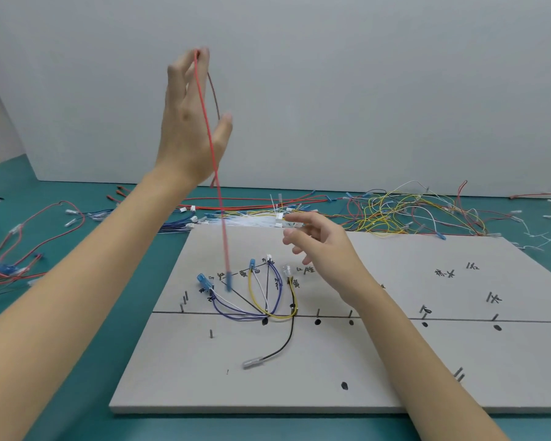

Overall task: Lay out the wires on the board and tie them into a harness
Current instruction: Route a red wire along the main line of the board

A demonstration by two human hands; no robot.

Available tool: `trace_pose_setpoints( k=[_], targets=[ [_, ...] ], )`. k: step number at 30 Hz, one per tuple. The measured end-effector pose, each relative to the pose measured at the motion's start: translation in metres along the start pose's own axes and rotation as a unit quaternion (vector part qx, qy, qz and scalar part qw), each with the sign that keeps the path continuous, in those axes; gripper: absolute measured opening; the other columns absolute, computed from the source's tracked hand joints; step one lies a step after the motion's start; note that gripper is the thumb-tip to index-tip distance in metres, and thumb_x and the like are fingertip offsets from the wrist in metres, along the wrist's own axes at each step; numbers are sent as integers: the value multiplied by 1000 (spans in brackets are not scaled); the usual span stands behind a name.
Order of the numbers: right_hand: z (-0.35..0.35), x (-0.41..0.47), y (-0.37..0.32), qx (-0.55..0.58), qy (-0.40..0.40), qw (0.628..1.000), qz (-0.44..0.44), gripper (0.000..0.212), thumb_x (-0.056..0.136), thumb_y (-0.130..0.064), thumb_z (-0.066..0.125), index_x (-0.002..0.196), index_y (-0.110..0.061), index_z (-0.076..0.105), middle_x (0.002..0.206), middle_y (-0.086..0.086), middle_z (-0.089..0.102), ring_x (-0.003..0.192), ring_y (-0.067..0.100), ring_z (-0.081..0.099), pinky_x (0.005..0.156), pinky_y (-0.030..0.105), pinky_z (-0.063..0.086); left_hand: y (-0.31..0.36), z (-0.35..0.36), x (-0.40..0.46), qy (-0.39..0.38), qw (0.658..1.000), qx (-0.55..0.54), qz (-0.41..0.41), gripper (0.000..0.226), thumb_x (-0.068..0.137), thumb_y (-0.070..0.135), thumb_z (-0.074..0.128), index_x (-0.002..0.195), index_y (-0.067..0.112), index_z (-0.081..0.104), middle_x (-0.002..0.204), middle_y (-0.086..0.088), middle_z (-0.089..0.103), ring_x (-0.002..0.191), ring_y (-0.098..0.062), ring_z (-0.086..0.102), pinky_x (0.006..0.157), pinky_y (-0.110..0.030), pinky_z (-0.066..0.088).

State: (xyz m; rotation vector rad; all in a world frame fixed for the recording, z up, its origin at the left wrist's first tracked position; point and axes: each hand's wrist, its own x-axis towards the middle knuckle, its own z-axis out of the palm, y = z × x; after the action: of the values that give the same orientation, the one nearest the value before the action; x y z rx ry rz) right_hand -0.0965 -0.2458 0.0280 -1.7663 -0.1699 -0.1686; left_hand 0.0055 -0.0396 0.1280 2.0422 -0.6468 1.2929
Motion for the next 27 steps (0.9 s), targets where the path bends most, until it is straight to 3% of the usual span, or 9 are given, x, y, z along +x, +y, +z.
trace_pose_setpoints(
  k=[3, 6, 8, 11, 13, 15, 18, 23, 27],
  targets=[
    [-2, -2, -6, 52, -51, 997, 15, 20, 92, -27, 63, 112, -27, 68, 90, 3, 72, 76, 10, 60, 65, 24, 49, 31, -3, -2, 7, 991, -119, -55, 76, 83, 12, 61, 149, 0, 24, 141, -5, 23, 136, -21, 37, 110, -36, 39],
    [-9, -5, -14, 220, -204, 952, 66, 39, 90, -37, 60, 127, -24, 61, 101, 5, 69, 80, 16, 61, 69, 26, 50, 61, -9, -4, -30, 964, -228, -135, 80, 83, 22, 62, 150, 6, 23, 143, -5, 22, 120, -12, 49, 91, -21, 49],
    [-11, -8, -18, 261, -275, 923, 65, 50, 89, -42, 59, 137, -30, 52, 108, 6, 67, 79, 18, 61, 72, 28, 50, 77, -13, -8, -54, 951, -268, -143, 79, 82, 25, 63, 150, 8, 26, 143, -4, 24, 119, -10, 52, 90, -18, 48],
    [-8, -9, -21, 302, -305, 902, 42, 69, 82, -51, 68, 143, -38, 41, 115, 8, 65, 78, 20, 61, 73, 30, 50, 95, -21, -14, -78, 927, -329, -164, 73, 81, 27, 65, 147, 15, 35, 139, 4, 32, 119, -9, 54, 98, -31, 49],
    [-9, -9, -23, 361, -308, 879, 40, 84, 72, -58, 74, 145, -39, 38, 116, 8, 65, 75, 20, 60, 72, 30, 50, 104, -26, -20, -109, 900, -380, -183, 74, 75, 31, 71, 143, 18, 43, 139, 4, 38, 118, -7, 56, 98, -32, 50],
    [-12, -8, -24, 429, -309, 848, 38, 92, 65, -61, 77, 145, -36, 38, 115, 8, 64, 71, 20, 57, 70, 30, 49, 109, -29, -30, -162, 864, -433, -201, 77, 66, 37, 74, 137, 21, 50, 143, 2, 43, 116, -6, 57, 90, -25, 50],
    [-15, -7, -24, 484, -292, 824, 21, 87, 63, -65, 75, 139, -37, 42, 106, 6, 61, 64, 18, 47, 64, 29, 45, 112, -29, -50, -217, 826, -469, -224, 69, 62, 38, 72, 128, 24, 58, 141, -2, 50, 112, -4, 59, 82, -18, 49],
    [-18, -5, -29, 472, -207, 857, 9, 70, 79, -67, 56, 141, -36, 45, 94, 3, 54, 51, 15, 38, 54, 26, 36, 104, -26, -73, -254, 787, -487, -281, 50, 66, 41, 68, 114, 25, 68, 107, 8, 70, 98, -2, 63, 82, -20, 46],
    [-18, -3, -31, 426, -127, 896, -1, 46, 97, -54, 39, 128, -29, 62, 79, 0, 52, 47, 13, 33, 49, 23, 32, 97, -23, -85, -254, 766, -490, -330, 52, 65, 50, 63, 109, 25, 70, 108, 11, 69, 100, -3, 59, 80, -22, 44]
  ],
)
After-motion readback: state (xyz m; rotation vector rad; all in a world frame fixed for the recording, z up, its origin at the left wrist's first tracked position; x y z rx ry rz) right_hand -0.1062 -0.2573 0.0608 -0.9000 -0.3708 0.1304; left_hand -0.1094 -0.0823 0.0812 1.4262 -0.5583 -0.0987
